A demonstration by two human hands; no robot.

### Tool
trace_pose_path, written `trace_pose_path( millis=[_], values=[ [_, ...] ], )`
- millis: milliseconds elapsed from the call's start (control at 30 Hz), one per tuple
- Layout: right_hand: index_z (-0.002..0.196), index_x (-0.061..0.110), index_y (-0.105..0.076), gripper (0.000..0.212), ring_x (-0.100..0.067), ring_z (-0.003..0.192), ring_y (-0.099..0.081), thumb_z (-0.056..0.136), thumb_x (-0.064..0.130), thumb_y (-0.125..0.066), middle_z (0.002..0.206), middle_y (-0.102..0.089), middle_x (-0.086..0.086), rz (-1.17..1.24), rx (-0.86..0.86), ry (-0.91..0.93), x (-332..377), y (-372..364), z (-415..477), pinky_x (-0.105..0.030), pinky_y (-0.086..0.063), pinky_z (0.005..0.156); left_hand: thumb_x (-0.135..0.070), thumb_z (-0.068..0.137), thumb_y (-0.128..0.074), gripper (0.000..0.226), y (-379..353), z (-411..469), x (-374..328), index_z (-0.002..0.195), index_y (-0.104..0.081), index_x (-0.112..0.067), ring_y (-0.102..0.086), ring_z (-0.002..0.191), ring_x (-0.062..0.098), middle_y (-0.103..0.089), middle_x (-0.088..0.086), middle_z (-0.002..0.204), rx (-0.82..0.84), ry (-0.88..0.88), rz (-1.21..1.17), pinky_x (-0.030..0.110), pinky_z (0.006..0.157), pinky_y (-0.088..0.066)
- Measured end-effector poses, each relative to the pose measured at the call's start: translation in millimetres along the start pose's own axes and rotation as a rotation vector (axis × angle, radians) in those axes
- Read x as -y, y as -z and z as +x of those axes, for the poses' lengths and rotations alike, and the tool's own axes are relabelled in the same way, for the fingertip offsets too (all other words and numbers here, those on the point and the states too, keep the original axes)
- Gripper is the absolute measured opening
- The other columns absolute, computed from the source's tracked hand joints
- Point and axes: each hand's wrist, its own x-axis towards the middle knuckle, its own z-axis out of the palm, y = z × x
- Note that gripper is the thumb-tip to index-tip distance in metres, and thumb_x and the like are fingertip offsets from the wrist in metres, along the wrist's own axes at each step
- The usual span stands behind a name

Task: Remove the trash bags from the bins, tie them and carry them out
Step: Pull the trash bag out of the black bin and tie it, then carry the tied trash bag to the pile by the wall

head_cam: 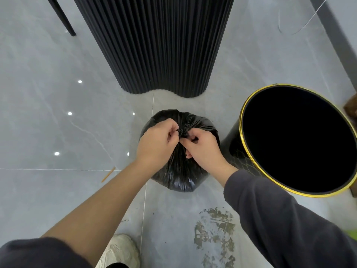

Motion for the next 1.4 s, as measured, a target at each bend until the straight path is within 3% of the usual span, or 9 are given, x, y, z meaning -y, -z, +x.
trace_pose_path(
  millis=[133,267,367,433,533,633,800,900,1400],
  values=[
    [0.091,0.014,-0.062,0.004,-0.002,0.045,-0.056,0.089,0.011,-0.064,0.066,-0.058,-0.001,-0.048,-0.030,0.035,-0.7,-5.1,-0.1,-0.023,-0.056,0.052,-0.016,0.085,-0.056,0.005,9.0,-3.0,-1.9,0.088,-0.060,-0.017,-0.056,0.069,0.012,-0.061,-0.009,0.079,-0.089,0.016,0.051,0.033,0.062,-0.047],
    [0.082,0.017,-0.061,0.009,-0.006,0.048,-0.059,0.089,0.011,-0.064,0.063,-0.058,0.001,-0.111,-0.019,0.041,-6.4,-6.6,0.0,-0.031,-0.058,0.055,-0.018,0.086,-0.057,0.004,10.7,-4.8,2.1,0.087,-0.061,-0.018,-0.057,0.070,0.012,-0.062,-0.010,0.080,-0.041,-0.017,0.079,0.033,0.064,-0.048],
    [0.089,0.012,-0.067,0.004,-0.019,0.064,-0.061,0.087,0.016,-0.065,0.070,-0.060,-0.002,-0.315,0.014,0.111,-13.6,-3.8,0.2,-0.041,-0.055,0.068,-0.021,0.084,-0.061,0.008,6.7,-9.3,20.1,0.092,-0.062,-0.018,-0.059,0.079,0.012,-0.063,-0.008,0.089,0.035,-0.049,0.092,0.036,0.073,-0.051],
    [0.106,0.017,-0.066,0.020,-0.018,0.072,-0.057,0.087,0.020,-0.065,0.075,-0.059,0.001,-0.470,0.009,0.149,-15.2,1.6,0.3,-0.039,-0.052,0.071,-0.033,0.079,-0.068,0.029,6.3,-12.9,35.9,0.103,-0.063,-0.019,-0.057,0.094,0.017,-0.061,-0.004,0.102,0.104,-0.078,0.230,0.040,0.081,-0.050],
    [0.123,0.028,-0.057,0.032,-0.020,0.080,-0.062,0.090,0.031,-0.058,0.082,-0.064,0.004,-0.809,-0.028,0.187,-11.0,11.2,0.5,-0.032,-0.049,0.061,-0.035,0.071,-0.077,0.036,2.4,-16.2,51.6,0.102,-0.066,-0.020,-0.057,0.097,0.025,-0.062,0.000,0.099,0.156,-0.093,0.460,0.040,0.079,-0.044],
    [0.110,0.028,-0.064,0.021,-0.022,0.081,-0.064,0.094,0.036,-0.054,0.094,-0.067,0.004,-1.019,-0.046,0.247,-7.0,13.6,1.2,-0.027,-0.040,0.055,-0.019,0.072,-0.076,0.012,0.1,-15.0,53.0,0.080,-0.067,-0.019,-0.060,0.079,0.023,-0.063,-0.003,0.079,0.088,-0.112,0.478,0.037,0.072,-0.040],
    [0.092,0.020,-0.073,0.013,-0.021,0.090,-0.055,0.089,0.028,-0.063,0.098,-0.058,0.001,-0.897,-0.086,0.289,8.6,14.2,2.5,-0.029,-0.037,0.064,-0.014,0.076,-0.073,0.008,25.4,-11.6,46.2,0.072,-0.067,-0.019,-0.059,0.067,0.021,-0.061,-0.005,0.069,0.066,-0.163,0.422,0.036,0.070,-0.040],
    [0.087,0.021,-0.072,0.011,-0.019,0.098,-0.051,0.088,0.027,-0.063,0.101,-0.060,0.005,-0.897,-0.043,0.295,42.3,21.6,-4.2,-0.033,-0.034,0.078,-0.018,0.076,-0.074,0.009,61.3,-13.1,29.0,0.072,-0.066,-0.019,-0.059,0.066,0.021,-0.061,-0.005,0.069,0.107,-0.177,0.426,0.036,0.068,-0.042],
    [0.077,0.027,-0.049,0.017,-0.016,0.088,-0.051,0.091,0.028,-0.058,0.083,-0.058,0.010,-0.859,0.203,0.279,339.4,30.3,-105.3,-0.036,-0.035,0.084,-0.015,0.093,-0.053,0.010,347.8,-36.1,-118.2,0.085,-0.056,-0.010,-0.055,0.065,0.027,-0.056,0.004,0.079,0.168,0.011,0.192,0.043,0.058,-0.050]
  ],
)
